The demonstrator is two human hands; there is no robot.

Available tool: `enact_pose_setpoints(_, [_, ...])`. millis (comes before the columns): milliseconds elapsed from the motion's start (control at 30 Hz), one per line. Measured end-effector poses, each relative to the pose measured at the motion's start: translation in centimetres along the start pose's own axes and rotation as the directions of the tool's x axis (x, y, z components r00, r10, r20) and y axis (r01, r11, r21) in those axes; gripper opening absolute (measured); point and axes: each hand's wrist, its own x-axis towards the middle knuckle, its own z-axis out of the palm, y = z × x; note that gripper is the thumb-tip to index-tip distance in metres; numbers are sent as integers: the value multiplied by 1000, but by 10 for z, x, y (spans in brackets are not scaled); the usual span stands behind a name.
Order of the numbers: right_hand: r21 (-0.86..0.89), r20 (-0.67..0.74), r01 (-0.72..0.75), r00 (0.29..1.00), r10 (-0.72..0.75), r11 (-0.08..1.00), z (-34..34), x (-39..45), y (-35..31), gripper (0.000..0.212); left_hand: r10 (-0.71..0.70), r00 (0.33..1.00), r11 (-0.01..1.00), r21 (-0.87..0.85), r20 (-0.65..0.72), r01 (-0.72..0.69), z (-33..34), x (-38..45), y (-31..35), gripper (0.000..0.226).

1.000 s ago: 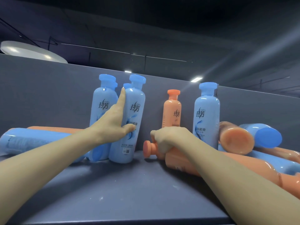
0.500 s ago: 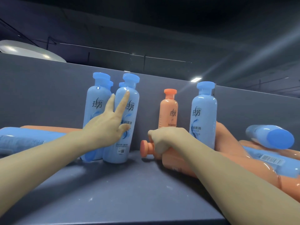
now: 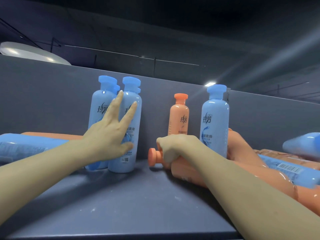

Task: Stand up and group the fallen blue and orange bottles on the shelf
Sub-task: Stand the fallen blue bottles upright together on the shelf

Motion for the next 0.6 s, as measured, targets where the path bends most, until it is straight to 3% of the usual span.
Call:
enact_pose_setpoints(67, [-136, -29, -7, 1000, 3, 991, -5, -14, -2, 31, 18, 999, 999, 34, 31, -19, 5, -2, -1, 122])
enact_pose_setpoints(133, [-167, -25, 16, 999, -21, 986, -7, -21, -4, 36, 14, 998, 997, 68, 66, -19, 6, -4, 0, 129])
enact_pose_setpoints(600, [-152, -22, 1, 1000, -4, 988, -3, -16, -6, 37, 58, 996, 997, -56, 60, -55, 13, 0, -5, 129])
